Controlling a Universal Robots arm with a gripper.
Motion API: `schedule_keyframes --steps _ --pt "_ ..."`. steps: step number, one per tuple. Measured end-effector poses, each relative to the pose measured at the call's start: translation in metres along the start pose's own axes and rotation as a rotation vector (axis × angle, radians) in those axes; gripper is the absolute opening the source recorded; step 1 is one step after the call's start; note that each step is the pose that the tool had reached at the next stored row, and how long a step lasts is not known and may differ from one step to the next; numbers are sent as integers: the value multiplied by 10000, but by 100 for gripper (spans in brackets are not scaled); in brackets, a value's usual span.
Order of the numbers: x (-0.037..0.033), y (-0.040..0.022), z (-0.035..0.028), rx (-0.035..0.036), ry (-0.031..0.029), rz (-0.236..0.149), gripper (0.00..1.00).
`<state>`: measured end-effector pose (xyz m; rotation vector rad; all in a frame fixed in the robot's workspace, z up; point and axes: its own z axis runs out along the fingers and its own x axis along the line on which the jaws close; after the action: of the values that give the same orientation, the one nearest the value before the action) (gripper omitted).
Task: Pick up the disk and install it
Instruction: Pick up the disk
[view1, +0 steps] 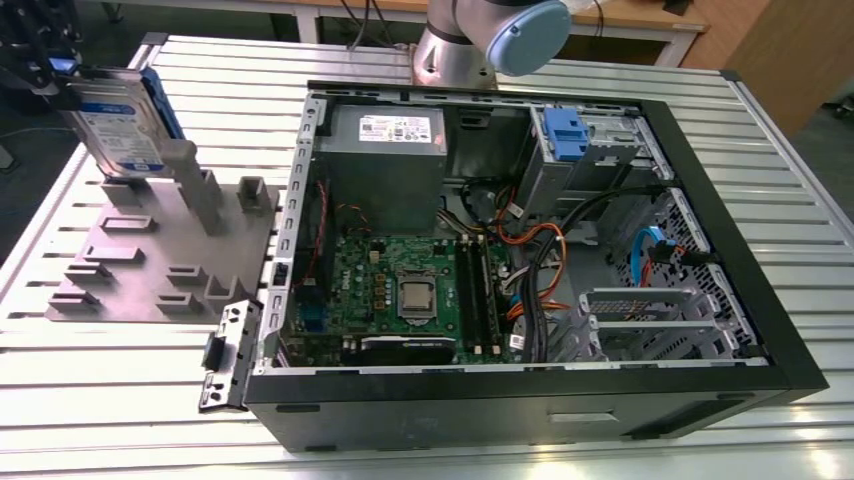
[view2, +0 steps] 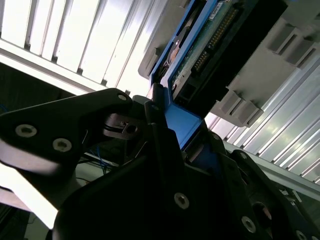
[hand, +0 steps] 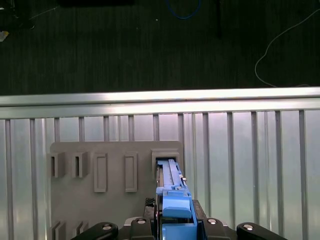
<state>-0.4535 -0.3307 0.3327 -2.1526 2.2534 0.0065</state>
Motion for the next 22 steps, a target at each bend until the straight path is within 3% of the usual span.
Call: schedule_keyframes --steps 22 --pt "-1 -1 -57 -2 1 -1 37"
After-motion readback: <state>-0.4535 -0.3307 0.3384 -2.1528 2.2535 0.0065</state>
